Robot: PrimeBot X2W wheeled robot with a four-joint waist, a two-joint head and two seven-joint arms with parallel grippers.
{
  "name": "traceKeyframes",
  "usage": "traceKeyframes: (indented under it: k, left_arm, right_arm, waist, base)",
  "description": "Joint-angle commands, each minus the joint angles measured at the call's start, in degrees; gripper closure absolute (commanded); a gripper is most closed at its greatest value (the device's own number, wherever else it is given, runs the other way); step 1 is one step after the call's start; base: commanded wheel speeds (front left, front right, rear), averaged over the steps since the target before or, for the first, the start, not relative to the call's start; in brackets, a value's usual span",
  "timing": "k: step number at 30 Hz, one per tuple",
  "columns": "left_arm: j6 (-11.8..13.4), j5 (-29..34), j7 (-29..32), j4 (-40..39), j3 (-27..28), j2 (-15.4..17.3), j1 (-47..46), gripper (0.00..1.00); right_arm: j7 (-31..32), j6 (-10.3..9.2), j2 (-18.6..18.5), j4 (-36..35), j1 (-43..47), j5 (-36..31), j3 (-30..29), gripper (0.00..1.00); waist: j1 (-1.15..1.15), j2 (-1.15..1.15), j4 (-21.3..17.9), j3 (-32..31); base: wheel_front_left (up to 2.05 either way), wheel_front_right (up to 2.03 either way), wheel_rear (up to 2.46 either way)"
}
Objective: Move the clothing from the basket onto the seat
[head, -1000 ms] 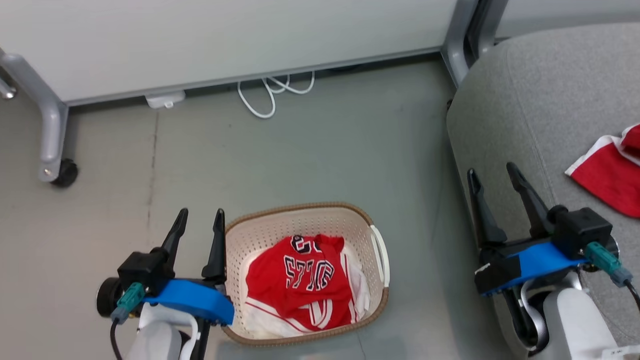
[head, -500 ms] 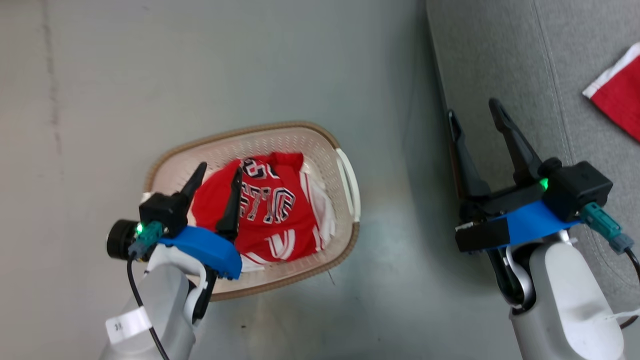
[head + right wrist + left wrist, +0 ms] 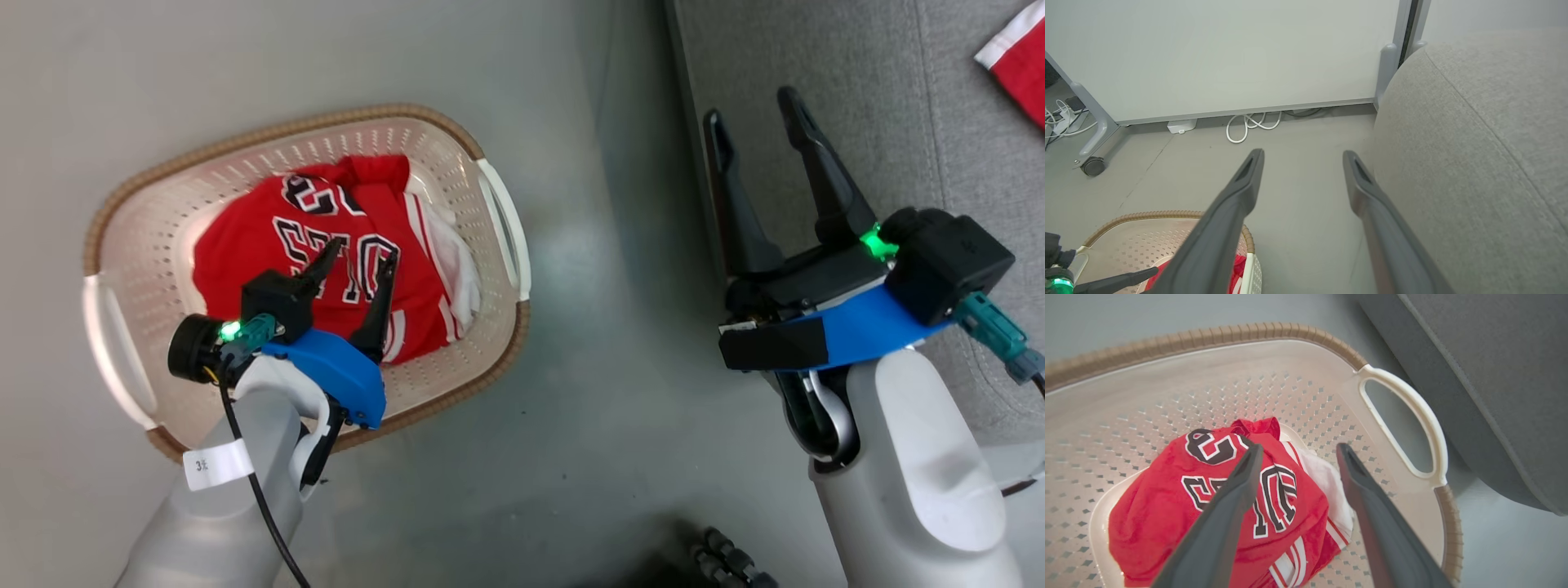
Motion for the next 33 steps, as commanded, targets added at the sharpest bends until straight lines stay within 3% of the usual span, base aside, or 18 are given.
traceKeyframes:
  k: [1,16,33]
  left_arm:
    - [-0.2,-0.2,-0.3,1.0,-1.2,0.8,-1.8,0.0]
    - [-0.2,-4.0,0.2,12.8,-10.0,1.9,-11.3,0.0]
    - [-0.2,-4.6,2.3,23.1,-13.5,-1.6,-16.4,0.0]
  right_arm:
    - [-0.7,0.01,0.1,0.0,-1.5,0.7,0.7,0.0]
    - [-2.4,0.01,0.1,-0.9,-4.6,4.3,3.5,0.0]
    - [-2.5,0.01,0.1,-2.7,-1.8,5.1,2.3,0.0]
  waist:
    - [-0.01,0.0,-1.6,2.6]
    - [-0.01,0.0,-3.8,9.5]
    - [-0.01,0.0,-3.4,10.5]
  base:
    - [0.0,0.0,0.0]
    - [0.0,0.0,0.0]
    - [0.0,0.0,0.0]
